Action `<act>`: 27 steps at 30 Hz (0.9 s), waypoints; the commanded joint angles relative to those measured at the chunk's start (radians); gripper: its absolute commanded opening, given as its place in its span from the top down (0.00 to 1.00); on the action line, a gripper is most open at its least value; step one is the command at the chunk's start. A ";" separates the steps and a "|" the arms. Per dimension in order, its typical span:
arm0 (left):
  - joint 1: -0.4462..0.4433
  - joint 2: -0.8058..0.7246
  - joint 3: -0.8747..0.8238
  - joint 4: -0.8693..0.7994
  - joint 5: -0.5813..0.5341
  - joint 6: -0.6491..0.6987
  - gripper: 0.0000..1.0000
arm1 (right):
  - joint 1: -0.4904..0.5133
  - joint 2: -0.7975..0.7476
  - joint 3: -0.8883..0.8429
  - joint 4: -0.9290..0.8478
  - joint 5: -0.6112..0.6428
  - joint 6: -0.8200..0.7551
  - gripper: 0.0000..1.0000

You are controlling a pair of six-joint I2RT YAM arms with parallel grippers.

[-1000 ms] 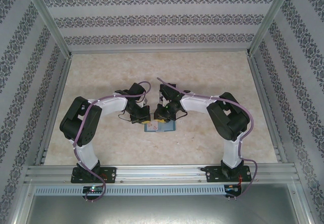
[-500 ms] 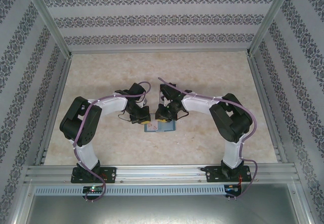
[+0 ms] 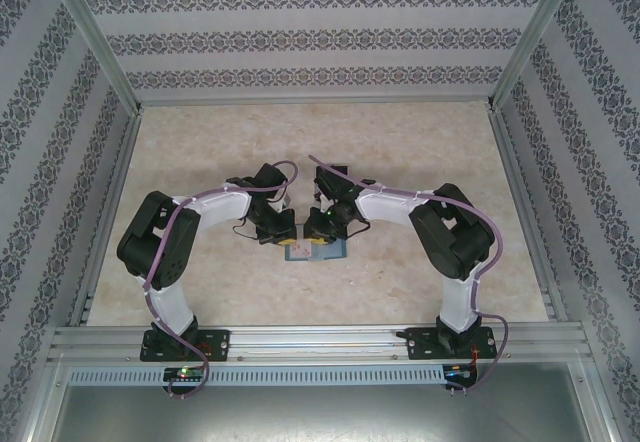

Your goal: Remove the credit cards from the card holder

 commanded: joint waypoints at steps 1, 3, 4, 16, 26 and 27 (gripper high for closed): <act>-0.006 -0.012 0.007 -0.026 -0.018 -0.001 0.95 | 0.011 0.015 0.013 0.007 -0.019 0.010 0.78; -0.007 -0.012 0.003 -0.026 -0.018 -0.004 0.95 | 0.011 0.010 0.011 0.004 -0.016 0.010 0.78; -0.007 -0.012 0.004 -0.027 -0.020 -0.004 0.95 | 0.012 0.004 0.008 0.002 -0.010 0.010 0.79; -0.007 -0.001 0.002 -0.038 -0.034 0.008 0.97 | 0.018 -0.034 0.011 -0.002 0.002 0.014 0.82; -0.006 0.002 0.001 -0.040 -0.031 0.007 0.97 | 0.021 0.029 0.010 -0.020 0.029 0.005 0.82; -0.006 0.002 0.001 -0.041 -0.032 0.010 0.97 | 0.022 0.029 0.014 -0.040 0.052 -0.002 0.82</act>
